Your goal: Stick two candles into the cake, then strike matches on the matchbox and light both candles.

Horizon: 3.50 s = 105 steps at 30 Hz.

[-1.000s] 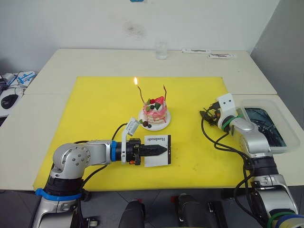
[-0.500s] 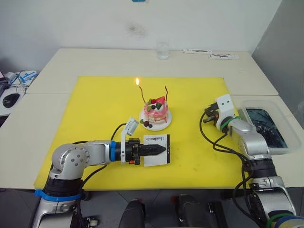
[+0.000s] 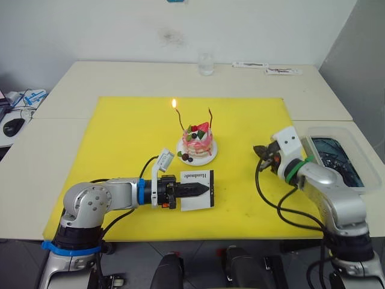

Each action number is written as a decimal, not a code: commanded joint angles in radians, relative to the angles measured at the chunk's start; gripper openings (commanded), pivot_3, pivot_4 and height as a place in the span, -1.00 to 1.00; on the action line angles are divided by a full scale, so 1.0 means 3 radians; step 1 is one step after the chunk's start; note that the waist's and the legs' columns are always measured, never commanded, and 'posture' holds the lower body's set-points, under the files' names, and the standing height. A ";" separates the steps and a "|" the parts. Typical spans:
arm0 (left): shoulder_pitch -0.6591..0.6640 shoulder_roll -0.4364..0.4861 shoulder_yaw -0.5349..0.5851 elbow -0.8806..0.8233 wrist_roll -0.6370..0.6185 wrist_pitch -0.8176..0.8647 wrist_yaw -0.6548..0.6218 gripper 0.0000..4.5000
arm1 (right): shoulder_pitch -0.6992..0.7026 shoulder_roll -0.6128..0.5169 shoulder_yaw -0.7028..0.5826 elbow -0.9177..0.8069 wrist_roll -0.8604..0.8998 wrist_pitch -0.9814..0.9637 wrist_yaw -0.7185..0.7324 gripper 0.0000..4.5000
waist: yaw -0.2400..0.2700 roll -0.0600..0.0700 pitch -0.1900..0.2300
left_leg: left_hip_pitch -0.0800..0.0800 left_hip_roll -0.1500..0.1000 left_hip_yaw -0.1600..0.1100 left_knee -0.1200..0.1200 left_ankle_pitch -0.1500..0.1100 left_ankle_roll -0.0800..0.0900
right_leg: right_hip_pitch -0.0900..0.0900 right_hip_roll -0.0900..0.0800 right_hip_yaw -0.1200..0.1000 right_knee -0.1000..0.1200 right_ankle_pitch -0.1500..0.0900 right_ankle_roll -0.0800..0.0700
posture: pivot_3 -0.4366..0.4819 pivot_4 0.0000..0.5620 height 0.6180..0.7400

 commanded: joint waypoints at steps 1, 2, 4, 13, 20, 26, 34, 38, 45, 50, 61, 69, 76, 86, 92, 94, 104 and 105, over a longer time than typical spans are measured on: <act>-0.0029 0.0037 0.0019 -0.0083 -0.0071 -0.0014 -0.0067 -1.00 | 0.0242 -0.0018 -0.0134 -0.0620 0.0186 0.0247 -0.0043 -0.98 | 0.0000 0.0000 0.0000 | 0.0000 0.0000 0.0000 0.0000 0.0000 0.0000 | 0.0000 0.0000 0.0000 0.0000 -0.0003 -0.0006 | -0.05 -0.47 1.00; -0.0040 0.0039 0.0012 -0.0076 -0.0067 -0.0014 -0.0074 -1.00 | 0.0344 -0.0007 -0.0132 -0.0751 0.0210 0.0289 -0.0070 -0.98 | 0.0001 0.0000 0.0000 | 0.0001 0.0000 0.0000 0.0000 0.0000 0.0000 | 0.0000 0.0000 0.0000 0.0000 -0.0004 -0.0006 | -0.05 -0.47 1.00; -0.0059 0.0040 0.0004 -0.0064 -0.0067 -0.0008 -0.0084 -1.00 | 0.0554 0.0061 -0.0110 -0.0935 0.0230 0.0312 -0.0152 -0.98 | 0.0002 0.0000 0.0000 | 0.0001 0.0000 0.0000 0.0000 0.0000 0.0000 | 0.0000 0.0000 0.0000 0.0001 -0.0004 -0.0006 | -0.05 -0.47 1.00; -0.0091 0.0047 -0.0032 -0.0042 -0.0075 0.0045 -0.0126 -1.00 | 0.1044 0.0141 0.0068 -0.0858 0.0031 -0.0080 -0.0398 -0.98 | 0.0000 0.0000 0.0000 | 0.0002 0.0001 0.0000 0.0002 0.0000 0.0000 | -0.0001 0.0000 0.0000 -0.0001 -0.0004 -0.0006 | -0.05 -0.47 1.00; -0.0108 0.0051 -0.0025 -0.0035 -0.0069 0.0065 -0.0132 -1.00 | 0.1142 0.0219 0.0022 -0.0617 0.0033 -0.0316 -0.0446 -0.90 | 0.0000 0.0000 0.0000 | 0.0000 0.0001 0.0001 0.0000 0.0000 0.0000 | -0.0001 -0.0001 0.0000 -0.0001 -0.0004 -0.0007 | -0.05 -0.47 1.00; -0.0099 0.0055 -0.0001 -0.0050 -0.0085 0.0083 -0.0117 -1.00 | 0.1229 0.0137 0.0058 -0.0574 0.0051 -0.0485 -0.0338 -0.10 | 0.0000 0.0000 0.0000 | 0.0000 0.0000 0.0001 0.0000 0.0000 0.0000 | -0.0001 -0.0001 0.0000 -0.0002 -0.0005 -0.0008 | -0.05 -0.47 1.00; -0.0074 0.0067 0.0019 -0.0072 -0.0111 0.0100 -0.0099 -1.00 | 0.1467 0.0165 0.0099 -0.0295 -0.0059 -0.1220 -0.0221 -0.10 | 0.0000 0.0000 0.0000 | 0.0001 0.0001 0.0001 0.0000 0.0000 0.0000 | -0.0001 -0.0001 0.0000 -0.0002 -0.0005 -0.0008 | -0.05 -0.47 1.00; -0.0084 0.0076 0.0020 -0.0069 -0.0118 0.0110 -0.0096 -1.00 | 0.1473 0.0208 0.0155 -0.0065 -0.0158 -0.1603 -0.0201 -0.10 | -0.0001 0.0000 0.0000 | 0.0002 0.0001 0.0001 0.0000 0.0000 0.0000 | -0.0001 -0.0001 0.0000 -0.0002 -0.0005 -0.0008 | -0.05 -0.47 1.00; -0.0131 0.0099 0.0020 -0.0045 -0.0121 0.0127 -0.0101 -1.00 | 0.1383 0.0277 0.0240 0.0146 -0.0218 -0.1810 -0.0175 -0.10 | 0.0000 -0.0001 0.0000 | 0.0003 0.0001 0.0001 0.0002 0.0000 0.0000 | 0.0001 -0.0001 0.0000 -0.0002 -0.0004 -0.0007 | -0.05 -0.47 1.00; -0.0144 0.0102 0.0022 -0.0043 -0.0117 0.0138 -0.0104 -1.00 | 0.1334 0.0276 0.0273 0.0193 -0.0257 -0.1806 -0.0186 -0.10 | -0.0003 -0.0001 -0.0001 | 0.0004 0.0001 0.0001 0.0002 0.0000 0.0000 | 0.0001 0.0000 0.0000 -0.0001 -0.0004 -0.0007 | -0.05 -0.47 1.00; -0.0140 0.0105 0.0022 -0.0049 -0.0118 0.0147 -0.0106 -1.00 | 0.1371 0.0263 0.0308 0.0192 -0.0322 -0.1738 -0.0216 -0.94 | -0.0001 -0.0003 -0.0001 | 0.0005 0.0001 0.0001 0.0003 0.0000 0.0000 | 0.0002 0.0000 0.0000 0.0000 -0.0004 -0.0007 | -0.05 -0.47 1.00; -0.0140 0.0097 0.0010 -0.0037 -0.0104 0.0136 -0.0110 -1.00 | 0.1406 0.0234 0.0255 0.0102 -0.0263 -0.1748 -0.0132 -0.97 | 0.0000 -0.0003 -0.0002 | 0.0004 0.0001 0.0000 0.0002 0.0000 0.0000 | 0.0003 0.0000 0.0000 0.0000 -0.0004 -0.0007 | -0.05 -0.47 1.00; -0.0208 0.0020 0.0013 0.0050 -0.0058 0.0082 -0.0057 -1.00 | 0.1244 -0.0002 0.0275 -0.0300 -0.0208 -0.1606 0.0088 -0.97 | 0.0001 -0.0003 -0.0001 | 0.0002 0.0001 0.0000 0.0001 0.0000 0.0000 | 0.0002 0.0000 0.0000 0.0000 -0.0004 -0.0007 | -0.05 -0.47 1.00; -0.0588 -0.0237 0.0049 0.0454 -0.0021 0.0068 0.0098 -1.00 | 0.0163 -0.0738 0.0561 -0.0809 0.0044 -0.1100 0.0854 -0.97 | 0.0004 -0.0004 0.0000 | 0.0003 0.0000 -0.0004 0.0004 0.0000 0.0000 | 0.0004 0.0001 -0.0003 0.0000 -0.0003 -0.0005 | -0.05 -0.47 1.00; -0.0751 -0.0268 0.0066 0.0664 0.0000 0.0082 0.0106 -1.00 | -0.0084 -0.1026 0.0790 -0.0723 -0.0071 -0.1160 0.1103 -0.97 | 0.0023 -0.0005 0.0001 | -0.0005 -0.0001 -0.0005 0.0001 0.0000 0.0000 | 0.0001 -0.0001 -0.0005 -0.0004 0.0003 0.0010 | -0.05 -0.47 1.00; -0.0767 -0.0262 0.0060 0.0683 0.0006 0.0087 0.0090 -1.00 | -0.0137 -0.1049 0.0851 -0.0691 -0.0143 -0.1188 0.1114 -0.97 | 0.0023 -0.0005 0.0001 | -0.0004 -0.0001 -0.0005 0.0000 0.0000 0.0000 | 0.0001 -0.0001 -0.0006 -0.0005 0.0003 0.0010 | -0.05 -0.47 1.00; -0.0758 -0.0296 0.0075 0.0649 -0.0032 0.0142 0.0116 -1.00 | -0.0276 -0.0925 0.1078 -0.0548 -0.0436 -0.1277 0.1055 -0.97 | 0.0021 -0.0005 0.0001 | -0.0003 -0.0001 -0.0005 0.0003 0.0000 0.0000 | 0.0001 0.0000 -0.0005 -0.0002 0.0006 0.0014 | -0.05 -0.47 1.00; -0.0757 -0.0300 0.0077 0.0643 -0.0034 0.0149 0.0119 -1.00 | -0.0291 -0.0908 0.1087 -0.0529 -0.0456 -0.1283 0.1050 -0.97 | 0.0021 -0.0005 0.0001 | -0.0003 -0.0001 -0.0005 0.0003 0.0000 0.0000 | 0.0001 0.0000 -0.0005 -0.0002 0.0006 0.0015 | -0.05 -0.47 1.00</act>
